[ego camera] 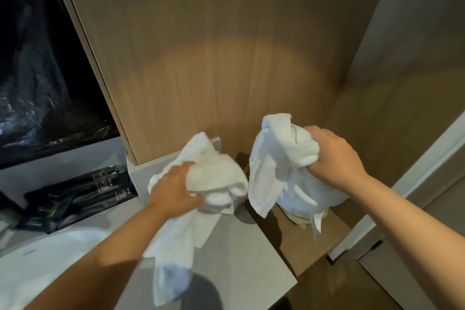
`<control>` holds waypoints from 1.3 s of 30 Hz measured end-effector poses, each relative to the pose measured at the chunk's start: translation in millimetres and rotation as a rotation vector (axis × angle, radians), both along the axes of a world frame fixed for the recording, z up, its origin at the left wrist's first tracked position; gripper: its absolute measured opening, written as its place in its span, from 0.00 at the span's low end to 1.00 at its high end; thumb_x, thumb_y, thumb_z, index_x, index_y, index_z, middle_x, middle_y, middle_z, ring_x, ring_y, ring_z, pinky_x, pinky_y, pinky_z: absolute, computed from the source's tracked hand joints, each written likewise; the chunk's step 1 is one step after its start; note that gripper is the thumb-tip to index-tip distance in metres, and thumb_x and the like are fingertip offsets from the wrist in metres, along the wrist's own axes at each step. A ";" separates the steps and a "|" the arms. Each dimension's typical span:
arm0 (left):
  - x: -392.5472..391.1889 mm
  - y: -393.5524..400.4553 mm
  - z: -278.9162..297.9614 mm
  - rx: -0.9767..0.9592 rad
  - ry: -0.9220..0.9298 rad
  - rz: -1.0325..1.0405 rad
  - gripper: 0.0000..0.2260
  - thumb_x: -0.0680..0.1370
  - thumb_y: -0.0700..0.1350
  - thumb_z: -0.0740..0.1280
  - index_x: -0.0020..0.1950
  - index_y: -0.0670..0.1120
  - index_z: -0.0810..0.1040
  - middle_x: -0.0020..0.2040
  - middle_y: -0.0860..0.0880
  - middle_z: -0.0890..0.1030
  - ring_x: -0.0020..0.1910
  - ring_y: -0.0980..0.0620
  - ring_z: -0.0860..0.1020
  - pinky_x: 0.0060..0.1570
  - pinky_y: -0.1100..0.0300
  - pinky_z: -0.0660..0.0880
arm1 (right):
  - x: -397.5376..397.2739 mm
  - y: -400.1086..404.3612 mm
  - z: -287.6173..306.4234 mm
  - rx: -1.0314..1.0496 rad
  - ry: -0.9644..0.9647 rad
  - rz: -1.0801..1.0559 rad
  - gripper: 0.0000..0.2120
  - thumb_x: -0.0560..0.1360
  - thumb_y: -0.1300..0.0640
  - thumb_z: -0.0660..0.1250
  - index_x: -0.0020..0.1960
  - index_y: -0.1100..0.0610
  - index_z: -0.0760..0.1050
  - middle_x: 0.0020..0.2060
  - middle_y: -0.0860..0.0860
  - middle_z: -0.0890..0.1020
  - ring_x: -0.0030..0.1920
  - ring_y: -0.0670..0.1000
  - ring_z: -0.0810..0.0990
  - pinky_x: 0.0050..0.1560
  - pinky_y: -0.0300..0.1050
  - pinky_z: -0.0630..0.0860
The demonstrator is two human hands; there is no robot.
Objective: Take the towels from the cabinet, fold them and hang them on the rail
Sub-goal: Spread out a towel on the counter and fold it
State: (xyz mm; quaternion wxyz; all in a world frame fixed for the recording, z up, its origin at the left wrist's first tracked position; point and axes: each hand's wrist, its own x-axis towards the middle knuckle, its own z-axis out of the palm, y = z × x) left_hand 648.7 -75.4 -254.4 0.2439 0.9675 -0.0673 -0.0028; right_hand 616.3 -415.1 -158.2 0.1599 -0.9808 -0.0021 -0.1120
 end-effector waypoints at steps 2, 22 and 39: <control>5.5 6.1 33.2 -0.127 -0.076 0.053 0.38 0.66 0.55 0.75 0.74 0.57 0.64 0.68 0.51 0.74 0.66 0.45 0.73 0.58 0.53 0.73 | -0.4 -4.3 -2.5 0.009 0.022 -0.014 0.23 0.74 0.42 0.67 0.66 0.39 0.66 0.58 0.46 0.76 0.53 0.54 0.78 0.48 0.54 0.77; -28.8 -23.5 -89.4 0.093 -0.164 -0.136 0.38 0.80 0.60 0.60 0.78 0.61 0.35 0.81 0.46 0.44 0.76 0.41 0.51 0.70 0.38 0.64 | 19.9 20.6 14.0 0.027 -0.011 0.017 0.21 0.75 0.44 0.68 0.66 0.44 0.68 0.56 0.46 0.76 0.51 0.51 0.77 0.47 0.50 0.77; -49.0 15.3 39.8 -0.546 0.188 -0.206 0.39 0.73 0.51 0.75 0.71 0.69 0.51 0.67 0.74 0.59 0.67 0.71 0.61 0.63 0.71 0.61 | -21.6 80.5 43.1 -0.028 0.149 0.435 0.23 0.73 0.47 0.71 0.65 0.37 0.70 0.60 0.37 0.76 0.59 0.43 0.75 0.58 0.49 0.75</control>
